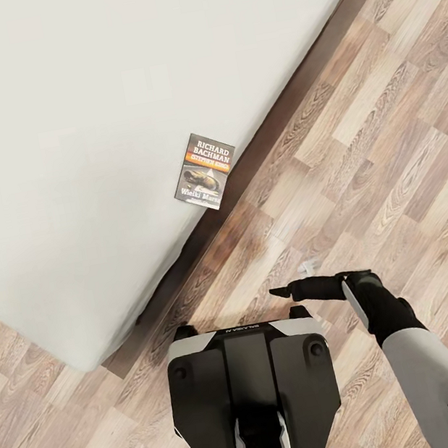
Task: In the bedroom, move the book from the bed onto either nightstand, and place the two sandals side by side next to the bed.
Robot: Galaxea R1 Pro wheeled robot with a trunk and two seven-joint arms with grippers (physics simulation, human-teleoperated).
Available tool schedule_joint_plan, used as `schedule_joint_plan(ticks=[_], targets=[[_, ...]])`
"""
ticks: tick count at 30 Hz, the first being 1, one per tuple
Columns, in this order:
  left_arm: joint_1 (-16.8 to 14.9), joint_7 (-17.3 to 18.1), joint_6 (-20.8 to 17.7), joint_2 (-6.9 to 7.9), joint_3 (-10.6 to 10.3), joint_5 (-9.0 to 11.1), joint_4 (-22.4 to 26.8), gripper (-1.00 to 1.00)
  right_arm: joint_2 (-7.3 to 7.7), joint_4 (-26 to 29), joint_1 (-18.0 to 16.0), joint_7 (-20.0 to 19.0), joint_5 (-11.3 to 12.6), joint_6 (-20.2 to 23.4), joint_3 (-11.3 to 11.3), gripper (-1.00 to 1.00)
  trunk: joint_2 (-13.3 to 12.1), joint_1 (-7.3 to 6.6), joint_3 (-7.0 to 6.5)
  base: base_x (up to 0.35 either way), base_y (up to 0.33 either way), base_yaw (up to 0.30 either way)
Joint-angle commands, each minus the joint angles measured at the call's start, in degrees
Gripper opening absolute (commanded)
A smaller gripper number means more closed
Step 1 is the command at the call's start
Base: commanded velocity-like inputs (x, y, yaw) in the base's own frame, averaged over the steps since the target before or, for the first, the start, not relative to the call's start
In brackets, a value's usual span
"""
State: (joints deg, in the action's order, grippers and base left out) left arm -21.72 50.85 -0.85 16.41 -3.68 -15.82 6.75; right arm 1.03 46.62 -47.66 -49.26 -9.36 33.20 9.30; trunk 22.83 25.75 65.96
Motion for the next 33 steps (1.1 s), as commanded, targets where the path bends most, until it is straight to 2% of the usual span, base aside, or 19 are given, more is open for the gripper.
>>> schedule_joint_plan(ticks=[1, 11, 18, 24, 25, 28, 33], targets=[[0.01, -0.55, -0.13, 0.03, -0.36, 0.22, 0.1, 1.0, -0.07, 0.1, -0.12, -0.32, -0.52, 0.26, -0.13, 1.0, 0.09, 0.04, 0.05, 0.0, 0.0, 0.0], [0.01, -8.32, -0.25, -0.01, -0.41, 0.29, 0.12, 1.0, -0.56, 0.2, -2.53, 0.32, -0.49, 0.41, -1.6, 1.0, 0.09, 0.04, 0.05, 0.0, 0.0, 0.0], [0.01, -11.34, -0.17, -0.02, -0.42, 0.32, 0.16, 1.0, -0.7, 0.16, -3.24, 0.94, -0.54, 0.44, -1.75, 1.0, 0.09, 0.04, 0.05, 0.0, 0.0, 0.0], [0.01, -17.53, -0.16, -0.54, -0.54, 0.12, 0.09, 1.0, -0.75, 0.14, -3.49, 5.51, -0.35, 0.38, -1.76, 1.0, 0.09, 0.04, 0.05, 0.0, 0.0, 0.0], [0.01, -17.53, -0.16, -0.54, -0.54, 0.12, 0.09, 1.0, -0.75, 0.14, -3.49, 5.51, -0.35, 0.38, -1.76, 1.0, 0.09, 0.04, 0.05, 0.0, 0.0, 0.0], [0.04, -20.51, -0.18, -2.0, -0.67, -0.14, 0.06, 1.0, -0.79, 0.18, -3.54, 7.78, -0.2, 0.33, -1.79, 1.0, 0.09, 0.04, 0.05, 0.0, 0.0, 0.0], [0.05, -24.5, -0.07, -5.81, -0.87, -0.42, 0.03, 1.0, -0.82, 0.42, -3.57, 9.4, -0.1, 0.3, -1.88, 1.0, 0.09, 0.04, 0.05, 0.0, 0.0, 0.0]])
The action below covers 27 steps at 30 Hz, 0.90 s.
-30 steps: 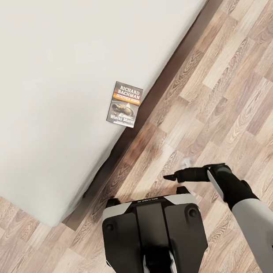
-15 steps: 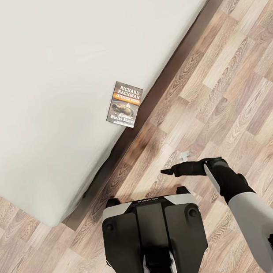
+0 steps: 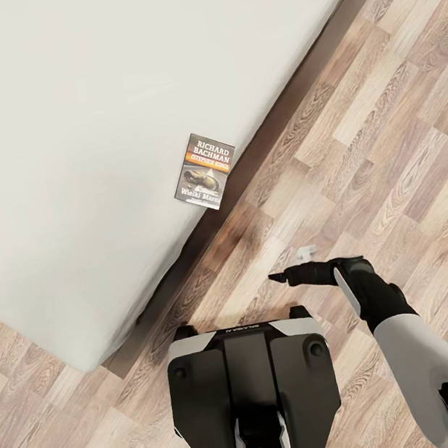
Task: In the bedroom, move the book from the bed onto either nightstand, and place the two sandals side by side next to the bed.
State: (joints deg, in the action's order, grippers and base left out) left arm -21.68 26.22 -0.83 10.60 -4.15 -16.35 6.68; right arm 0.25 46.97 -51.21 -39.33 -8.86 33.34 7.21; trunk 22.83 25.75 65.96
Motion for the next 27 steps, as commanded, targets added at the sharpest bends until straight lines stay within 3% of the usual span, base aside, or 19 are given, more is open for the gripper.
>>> schedule_joint_plan(ticks=[1, 11, 27], targets=[[0.01, -0.85, -0.08, -0.62, -0.45, 0.06, 0.09, 1.0, -0.05, 0.11, -0.02, -0.38, -0.59, 0.16, 0.18, 1.0, 0.09, 0.04, 0.05, 0.0, 0.0, 0.0], [0.04, -9.01, 0.02, -2.89, -0.53, -0.02, 0.09, 1.0, 0.02, 0.25, 0.03, 0.4, -0.62, 0.11, 0.23, 1.0, 0.09, 0.04, 0.05, 0.0, 0.0, 0.0], [0.02, -10.87, 0.51, -3.26, -0.49, 0.0, 0.13, 1.0, -0.29, 0.23, 0.05, 1.95, -0.76, -0.26, 0.38, 1.0, 0.09, 0.04, 0.05, 0.0, 0.0, 0.0]])
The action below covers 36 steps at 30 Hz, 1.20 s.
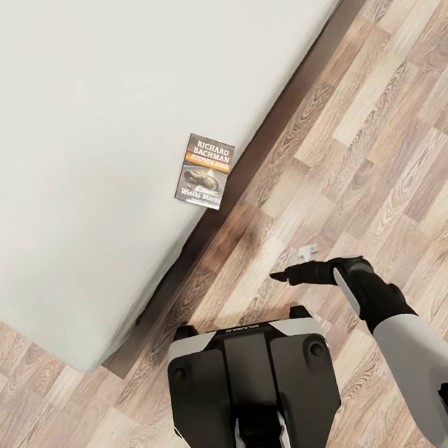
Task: In the bedroom, move the book from the bed onto either nightstand, and place the two sandals side by side next to the bed.
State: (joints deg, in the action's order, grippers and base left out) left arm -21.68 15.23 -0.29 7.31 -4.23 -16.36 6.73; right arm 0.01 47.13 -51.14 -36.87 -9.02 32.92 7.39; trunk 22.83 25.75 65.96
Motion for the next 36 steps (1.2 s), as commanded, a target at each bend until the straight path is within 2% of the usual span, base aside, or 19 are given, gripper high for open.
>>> schedule_joint_plan(ticks=[1, 6, 11, 12, 13, 16, 19, 23, 29, 36], targets=[[0.01, 0.13, -0.03, 0.03, -0.41, 0.01, 0.08, 1.0, -0.04, 0.06, -0.02, -0.52, -0.6, 0.17, 0.21, 1.0, 0.09, 0.04, 0.05, 0.0, 0.0, 0.0], [-0.02, -0.01, 0.01, 0.06, -0.36, 0.05, 0.11, 1.0, -0.23, 0.11, -0.02, 3.96, -0.15, 0.26, 1.06, 1.0, 0.09, 0.04, 0.05, 0.0, 0.0, 0.0], [-0.02, -0.08, 0.08, 0.07, -0.35, 0.08, 0.12, 1.0, -0.38, 0.2, -0.02, 7.95, 2.99, 0.14, 5.27, 1.0, 0.09, 0.04, 0.05, 0.0, 0.0, 0.0], [-0.02, -0.08, 0.08, 0.07, -0.35, 0.08, 0.12, 1.0, -0.38, 0.2, -0.02, 7.95, 2.99, 0.14, 5.27, 1.0, 0.09, 0.04, 0.05, 0.0, 0.0, 0.0], [-0.03, -0.09, 0.08, 0.07, -0.35, 0.09, 0.12, 1.0, -0.39, 0.21, -0.02, 8.87, 3.75, 0.1, 6.25, 1.0, 0.09, 0.04, 0.05, 0.0, 0.0, 0.0], [-0.03, -0.1, 0.1, 0.07, -0.34, 0.09, 0.12, 1.0, -0.45, 0.2, -0.02, 12.72, 5.38, 0.03, 8.09, 1.0, 0.09, 0.04, 0.05, 0.0, 0.0, 0.0], [-0.03, -0.11, 0.1, 0.06, -0.34, 0.1, 0.17, 1.0, -0.59, 0.19, -0.02, 16.84, 6.21, -0.07, 8.8, 1.0, 0.09, 0.04, 0.05, 0.0, 0.0, 0.0], [-0.03, -0.11, 0.11, 0.02, -0.34, 0.1, 0.14, 1.0, -1.23, 0.17, -0.02, 20.65, 6.62, -0.03, 7.17, 1.0, 0.09, 0.04, 0.05, 0.0, 0.0, 0.0], [-0.03, -0.11, 0.11, 0.0, -0.34, 0.1, 0.18, 1.0, -1.59, 0.19, -0.02, 22.54, 6.93, 0.37, 2.8, 1.0, 0.09, 0.04, 0.05, 0.0, 0.0, 0.0], [-0.03, -0.11, 0.15, 0.0, -0.34, 0.1, 0.19, 1.0, -1.48, 0.77, -0.02, 22.58, 7.33, 0.56, 1.76, 1.0, 0.09, 0.04, 0.05, 0.0, 0.0, 0.0]])
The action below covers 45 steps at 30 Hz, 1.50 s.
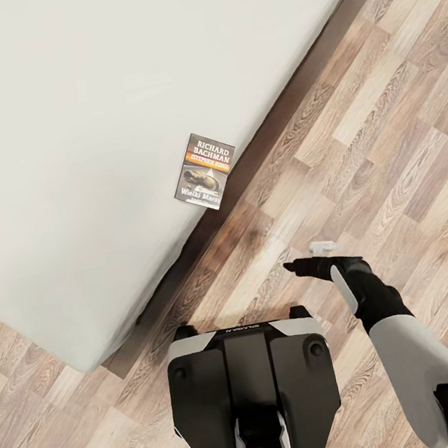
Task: In the bedroom, move the book from the bed onto either nightstand, and place the two sandals side by side next to the bed.
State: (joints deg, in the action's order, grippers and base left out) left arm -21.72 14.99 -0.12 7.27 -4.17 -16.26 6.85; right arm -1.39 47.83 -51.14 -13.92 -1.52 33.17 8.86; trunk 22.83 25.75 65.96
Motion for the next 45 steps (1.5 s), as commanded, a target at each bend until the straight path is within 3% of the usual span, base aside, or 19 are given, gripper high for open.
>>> schedule_joint_plan(ticks=[1, 12, 24, 32, 36, 45], targets=[[0.01, 0.12, -0.01, 0.03, -0.4, 0.0, 0.08, 1.0, 0.01, 0.29, -0.01, -0.39, -0.13, 0.29, 0.34, 1.0, 0.09, 0.04, 0.05, 0.0, 0.0, 0.0], [0.01, 0.12, 0.03, 0.03, -0.4, 0.0, 0.1, 1.0, 0.05, 3.21, 0.06, -0.46, -0.04, 0.08, 4.77, 1.0, 0.09, 0.04, 0.05, 0.0, 0.0, 0.0], [0.01, 0.12, 0.05, 0.02, -0.4, 0.06, 0.1, 1.0, -0.22, 6.42, 0.25, -2.65, 0.05, 0.25, 3.03, 1.0, 0.09, 0.04, 0.05, 0.0, 0.0, 0.0], [0.01, 0.12, 0.44, 0.02, -0.4, 0.08, 0.1, 1.0, 0.43, 7.17, 0.4, -12.12, 4.01, 2.44, 5.67, 1.0, 0.09, 0.04, 0.05, 0.0, 0.0, 0.0], [0.01, 0.12, 1.16, 0.02, -0.4, 0.08, 0.08, 1.0, 1.97, 7.24, 0.41, -17.04, 6.27, 4.31, 6.46, 1.0, 0.09, 0.04, 0.05, 0.0, 0.0, 0.0], [0.01, 0.2, 1.71, 0.02, -0.4, 0.08, 0.04, 1.0, 4.63, 7.27, 0.09, -27.13, 7.51, 10.4, 6.5, 1.0, 0.09, 0.04, 0.05, 0.0, 0.0, 0.0]])
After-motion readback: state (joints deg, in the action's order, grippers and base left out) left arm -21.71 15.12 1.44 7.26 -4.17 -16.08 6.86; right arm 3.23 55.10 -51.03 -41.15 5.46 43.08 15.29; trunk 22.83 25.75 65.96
